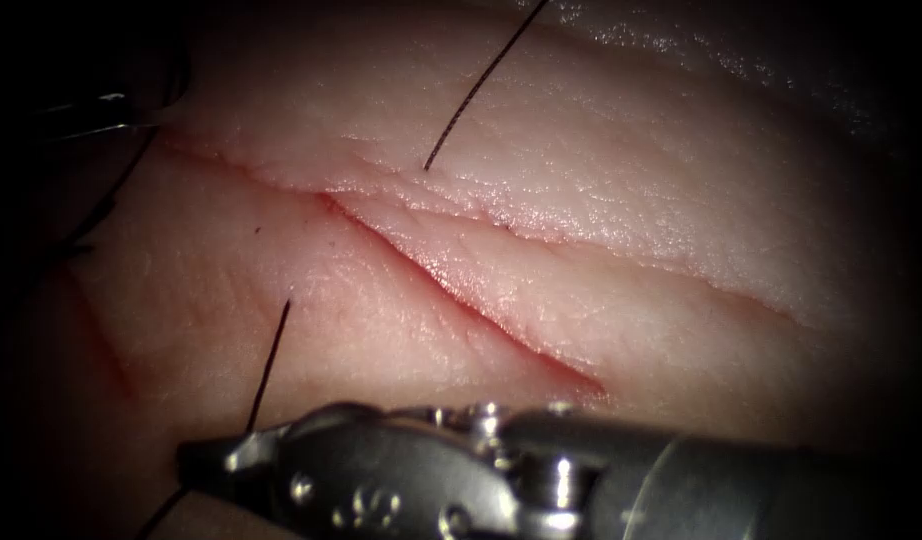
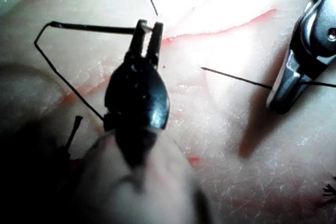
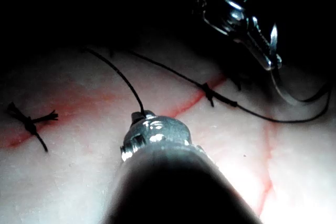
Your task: Wound Closure
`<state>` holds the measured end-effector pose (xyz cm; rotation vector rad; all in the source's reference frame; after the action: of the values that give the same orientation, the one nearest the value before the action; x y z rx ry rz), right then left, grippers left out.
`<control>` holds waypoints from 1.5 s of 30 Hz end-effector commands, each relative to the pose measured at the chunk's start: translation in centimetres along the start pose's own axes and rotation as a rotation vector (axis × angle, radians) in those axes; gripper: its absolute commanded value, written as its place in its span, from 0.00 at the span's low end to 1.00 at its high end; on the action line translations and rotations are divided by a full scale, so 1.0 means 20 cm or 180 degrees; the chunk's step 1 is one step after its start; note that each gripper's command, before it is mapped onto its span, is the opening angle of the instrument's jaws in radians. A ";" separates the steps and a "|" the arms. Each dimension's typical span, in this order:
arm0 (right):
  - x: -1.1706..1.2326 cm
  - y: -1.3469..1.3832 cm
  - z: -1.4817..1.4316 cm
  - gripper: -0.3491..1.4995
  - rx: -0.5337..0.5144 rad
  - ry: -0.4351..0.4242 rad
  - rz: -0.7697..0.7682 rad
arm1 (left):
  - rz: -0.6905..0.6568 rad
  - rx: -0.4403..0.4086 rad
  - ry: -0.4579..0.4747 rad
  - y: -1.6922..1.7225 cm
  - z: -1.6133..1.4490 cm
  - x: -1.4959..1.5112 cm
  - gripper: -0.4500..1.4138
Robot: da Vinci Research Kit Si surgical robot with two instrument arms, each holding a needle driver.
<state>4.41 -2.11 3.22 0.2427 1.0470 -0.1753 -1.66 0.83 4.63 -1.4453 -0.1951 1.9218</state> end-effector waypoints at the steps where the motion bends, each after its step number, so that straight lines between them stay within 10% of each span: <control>1: 0.005 -0.001 0.005 0.00 0.0039 0.0027 -0.0005 | -0.0002 -0.0005 -0.0001 0.001 0.003 -0.003 0.00; 19: 0.019 -0.008 0.006 0.00 0.0536 0.0435 0.0124 | -0.0002 -0.0005 -0.0001 0.001 0.003 -0.003 0.00; 24: 0.015 0.012 -0.004 0.81 0.0149 0.0611 0.0226 | -0.0002 -0.0006 -0.0001 0.001 0.003 -0.003 0.00; 27: 0.009 0.022 -0.012 0.95 -0.0142 0.0642 0.0330 | -0.0002 -0.0006 -0.0001 0.001 0.003 -0.003 0.00; 35: -0.023 0.041 -0.028 0.97 -0.0689 0.0467 0.0377 | -0.0001 -0.0006 -0.0001 0.001 0.003 -0.003 0.00; 45: -0.055 0.040 0.007 0.93 -0.0677 0.0182 0.0184 | 0.0001 -0.0001 0.0001 0.001 0.003 -0.003 0.00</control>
<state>4.13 -1.35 4.32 0.0839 1.1025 -0.0049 -1.67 0.83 4.64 -1.4454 -0.1935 1.9222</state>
